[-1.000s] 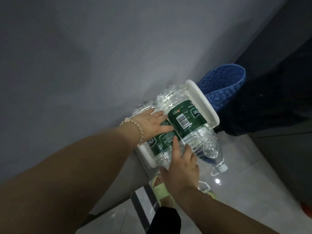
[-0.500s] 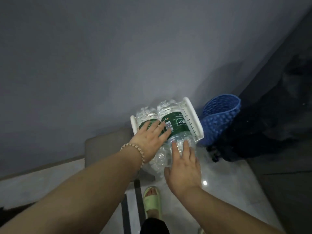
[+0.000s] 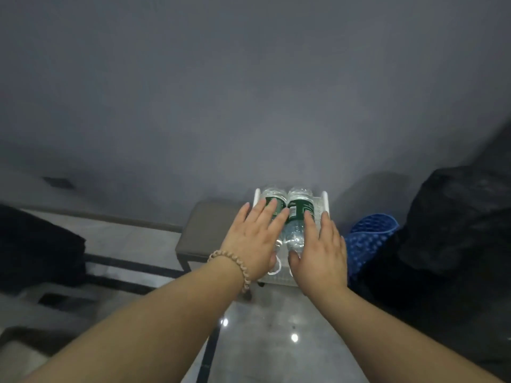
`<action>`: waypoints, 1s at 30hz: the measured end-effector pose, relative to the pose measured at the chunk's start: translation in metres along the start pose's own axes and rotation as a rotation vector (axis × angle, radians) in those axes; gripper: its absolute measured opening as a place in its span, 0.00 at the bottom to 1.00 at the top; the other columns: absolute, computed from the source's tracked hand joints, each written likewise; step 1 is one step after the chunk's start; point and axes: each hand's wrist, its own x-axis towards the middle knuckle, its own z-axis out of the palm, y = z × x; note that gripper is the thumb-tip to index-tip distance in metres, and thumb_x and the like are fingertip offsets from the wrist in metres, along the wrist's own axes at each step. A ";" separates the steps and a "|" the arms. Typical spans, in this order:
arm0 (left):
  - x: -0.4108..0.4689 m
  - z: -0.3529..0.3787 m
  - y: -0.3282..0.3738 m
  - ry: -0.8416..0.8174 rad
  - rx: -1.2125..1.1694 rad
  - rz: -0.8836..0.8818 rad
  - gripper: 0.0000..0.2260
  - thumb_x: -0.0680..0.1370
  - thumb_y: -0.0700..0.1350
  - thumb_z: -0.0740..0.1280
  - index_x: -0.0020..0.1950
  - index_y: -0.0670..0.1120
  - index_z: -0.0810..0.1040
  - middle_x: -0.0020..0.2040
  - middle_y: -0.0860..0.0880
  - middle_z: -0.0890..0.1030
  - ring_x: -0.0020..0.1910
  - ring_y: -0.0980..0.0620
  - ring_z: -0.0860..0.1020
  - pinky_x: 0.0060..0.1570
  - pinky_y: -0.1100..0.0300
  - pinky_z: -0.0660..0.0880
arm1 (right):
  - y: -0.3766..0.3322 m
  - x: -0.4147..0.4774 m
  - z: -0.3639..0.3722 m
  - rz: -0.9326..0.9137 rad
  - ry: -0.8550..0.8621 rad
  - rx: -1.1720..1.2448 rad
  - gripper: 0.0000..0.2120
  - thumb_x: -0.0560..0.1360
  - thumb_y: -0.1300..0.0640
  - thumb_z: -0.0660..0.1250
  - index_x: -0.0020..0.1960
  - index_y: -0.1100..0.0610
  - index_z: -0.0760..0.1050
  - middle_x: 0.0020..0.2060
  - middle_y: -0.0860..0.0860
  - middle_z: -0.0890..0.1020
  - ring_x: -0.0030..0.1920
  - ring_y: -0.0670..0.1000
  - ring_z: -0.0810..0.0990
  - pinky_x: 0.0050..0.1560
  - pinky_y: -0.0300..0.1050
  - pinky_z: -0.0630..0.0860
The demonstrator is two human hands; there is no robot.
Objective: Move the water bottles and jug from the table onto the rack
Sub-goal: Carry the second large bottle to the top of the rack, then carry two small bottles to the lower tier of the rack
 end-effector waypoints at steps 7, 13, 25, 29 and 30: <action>-0.116 -0.065 -0.024 0.064 0.027 -0.212 0.38 0.74 0.53 0.64 0.76 0.50 0.43 0.77 0.45 0.50 0.75 0.46 0.48 0.72 0.47 0.43 | -0.078 -0.066 -0.024 -0.249 0.049 0.043 0.39 0.73 0.47 0.66 0.76 0.50 0.47 0.76 0.56 0.51 0.75 0.56 0.49 0.74 0.55 0.48; -0.290 -0.111 -0.045 0.087 0.079 -0.447 0.38 0.76 0.54 0.63 0.75 0.51 0.40 0.78 0.46 0.46 0.75 0.47 0.44 0.71 0.47 0.39 | -0.178 -0.196 -0.025 -0.483 0.040 0.160 0.39 0.72 0.50 0.68 0.76 0.51 0.51 0.76 0.56 0.53 0.75 0.55 0.51 0.74 0.55 0.47; -0.702 -0.210 -0.072 0.092 0.246 -0.834 0.34 0.77 0.52 0.63 0.75 0.51 0.45 0.77 0.46 0.50 0.75 0.45 0.48 0.71 0.47 0.40 | -0.391 -0.528 -0.016 -1.001 -0.062 0.299 0.39 0.73 0.48 0.67 0.75 0.49 0.47 0.75 0.55 0.54 0.75 0.54 0.52 0.73 0.59 0.53; -0.782 -0.218 -0.095 0.077 0.260 -0.971 0.36 0.76 0.53 0.64 0.75 0.53 0.43 0.78 0.46 0.48 0.75 0.45 0.47 0.70 0.48 0.38 | -0.449 -0.582 -0.007 -1.073 -0.050 0.286 0.38 0.73 0.48 0.67 0.75 0.49 0.48 0.76 0.55 0.53 0.75 0.56 0.51 0.73 0.57 0.49; -0.798 -0.217 -0.101 0.080 0.258 -0.993 0.36 0.76 0.53 0.64 0.75 0.53 0.43 0.78 0.46 0.49 0.75 0.45 0.47 0.71 0.48 0.40 | -0.461 -0.592 -0.003 -1.094 -0.058 0.285 0.38 0.73 0.48 0.67 0.75 0.49 0.48 0.76 0.55 0.53 0.75 0.56 0.51 0.73 0.57 0.49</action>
